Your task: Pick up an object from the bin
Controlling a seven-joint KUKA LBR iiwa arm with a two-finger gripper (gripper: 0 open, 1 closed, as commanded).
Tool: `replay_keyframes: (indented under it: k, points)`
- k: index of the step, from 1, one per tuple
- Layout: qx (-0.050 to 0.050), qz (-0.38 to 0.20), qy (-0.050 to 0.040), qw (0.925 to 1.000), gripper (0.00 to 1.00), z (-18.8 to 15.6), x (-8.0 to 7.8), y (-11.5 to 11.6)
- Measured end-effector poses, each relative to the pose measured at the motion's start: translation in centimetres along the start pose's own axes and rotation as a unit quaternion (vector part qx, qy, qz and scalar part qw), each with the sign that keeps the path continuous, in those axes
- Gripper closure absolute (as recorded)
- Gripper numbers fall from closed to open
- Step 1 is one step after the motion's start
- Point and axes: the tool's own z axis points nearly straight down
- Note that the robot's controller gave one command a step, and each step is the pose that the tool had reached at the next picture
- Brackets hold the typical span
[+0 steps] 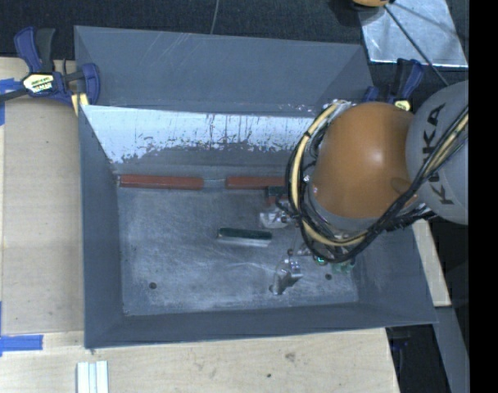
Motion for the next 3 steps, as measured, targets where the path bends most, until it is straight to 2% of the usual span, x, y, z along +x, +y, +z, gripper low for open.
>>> replay_keyframes:
  k: [1, 2, 3]
  points:
    - [0.000, 0.001, -0.0043, 1.0000, 0.00, -0.4, -0.2, 0.0]
    - [-0.001, -0.026, -0.0232, 0.9994, 1.00, 10.8, -6.9, 1.4]
    - [-0.001, -0.026, -0.0232, 0.9994, 1.00, 10.8, -6.9, 1.4]
